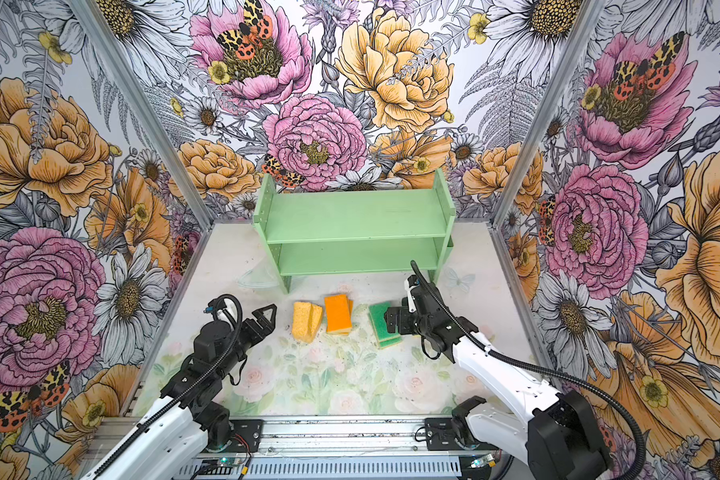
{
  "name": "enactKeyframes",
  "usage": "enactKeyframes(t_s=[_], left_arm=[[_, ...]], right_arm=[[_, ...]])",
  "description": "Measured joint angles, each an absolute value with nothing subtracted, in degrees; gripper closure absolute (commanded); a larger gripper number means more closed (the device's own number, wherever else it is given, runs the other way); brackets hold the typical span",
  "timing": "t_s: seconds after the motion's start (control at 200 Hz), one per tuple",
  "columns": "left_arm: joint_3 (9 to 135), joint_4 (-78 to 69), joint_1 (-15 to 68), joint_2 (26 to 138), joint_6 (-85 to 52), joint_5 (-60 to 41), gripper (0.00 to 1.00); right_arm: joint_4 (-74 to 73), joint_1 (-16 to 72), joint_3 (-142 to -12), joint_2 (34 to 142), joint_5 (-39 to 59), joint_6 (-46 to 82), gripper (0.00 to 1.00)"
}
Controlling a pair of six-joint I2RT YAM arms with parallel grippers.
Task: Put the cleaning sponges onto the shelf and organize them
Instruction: 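Move the right gripper over the scouring pad while the left nears the yellow sponge, then lower the right gripper and close it on the dark green scouring pad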
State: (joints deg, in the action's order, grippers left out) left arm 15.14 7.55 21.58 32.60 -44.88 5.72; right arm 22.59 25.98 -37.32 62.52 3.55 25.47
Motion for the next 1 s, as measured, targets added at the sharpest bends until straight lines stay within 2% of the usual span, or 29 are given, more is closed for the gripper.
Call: enactKeyframes(t_s=[0.51,0.75,1.0], left_arm=[[15.1,3.9,21.6,38.5,-44.9,3.8,0.01],[15.1,3.2,21.6,40.0,-44.9,3.5,0.01],[15.1,1.7,21.6,42.2,-44.9,3.3,0.01]], right_arm=[[38.0,26.0,-43.5,67.9,-6.1,24.8,0.02],[39.6,26.0,-43.6,69.6,-10.0,24.4,0.02],[39.4,23.9,-41.6,66.1,-10.7,23.9,0.02]])
